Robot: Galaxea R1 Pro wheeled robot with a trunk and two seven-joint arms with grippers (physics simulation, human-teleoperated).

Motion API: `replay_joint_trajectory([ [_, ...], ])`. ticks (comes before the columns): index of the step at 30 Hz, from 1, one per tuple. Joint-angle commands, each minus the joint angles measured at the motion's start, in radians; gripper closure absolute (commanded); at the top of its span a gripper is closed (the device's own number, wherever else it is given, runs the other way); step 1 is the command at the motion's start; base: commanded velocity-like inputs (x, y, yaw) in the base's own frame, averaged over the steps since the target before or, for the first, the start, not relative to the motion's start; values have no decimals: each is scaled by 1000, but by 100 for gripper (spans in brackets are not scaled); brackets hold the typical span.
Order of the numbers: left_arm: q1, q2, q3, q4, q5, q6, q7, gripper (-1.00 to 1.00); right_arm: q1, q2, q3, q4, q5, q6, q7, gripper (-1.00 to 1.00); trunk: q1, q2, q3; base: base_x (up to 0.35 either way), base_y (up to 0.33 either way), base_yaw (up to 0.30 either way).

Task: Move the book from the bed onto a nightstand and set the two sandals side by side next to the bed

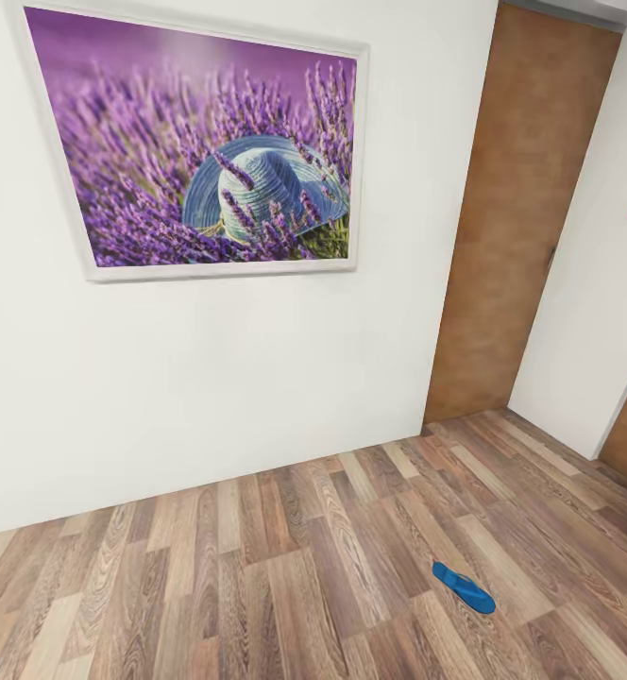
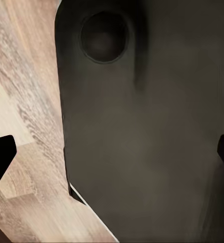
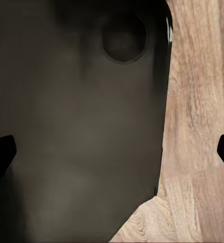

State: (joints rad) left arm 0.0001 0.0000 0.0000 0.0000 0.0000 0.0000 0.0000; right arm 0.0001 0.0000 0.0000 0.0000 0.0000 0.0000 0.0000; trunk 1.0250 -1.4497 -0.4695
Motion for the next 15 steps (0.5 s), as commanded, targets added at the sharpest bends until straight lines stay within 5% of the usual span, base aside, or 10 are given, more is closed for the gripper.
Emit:
replay_joint_trajectory([
  [1,6,6,0,-6,4,-6,6,-100,-6,2,-2,-6,-1,-6,2,-100,0,0,0,0,0,0],
  [15,13,5,0,-84,3,-51,2,-100,-26,2,-1,-8,-4,-8,-4,-100,0,0,0,-12,-28,0],
])
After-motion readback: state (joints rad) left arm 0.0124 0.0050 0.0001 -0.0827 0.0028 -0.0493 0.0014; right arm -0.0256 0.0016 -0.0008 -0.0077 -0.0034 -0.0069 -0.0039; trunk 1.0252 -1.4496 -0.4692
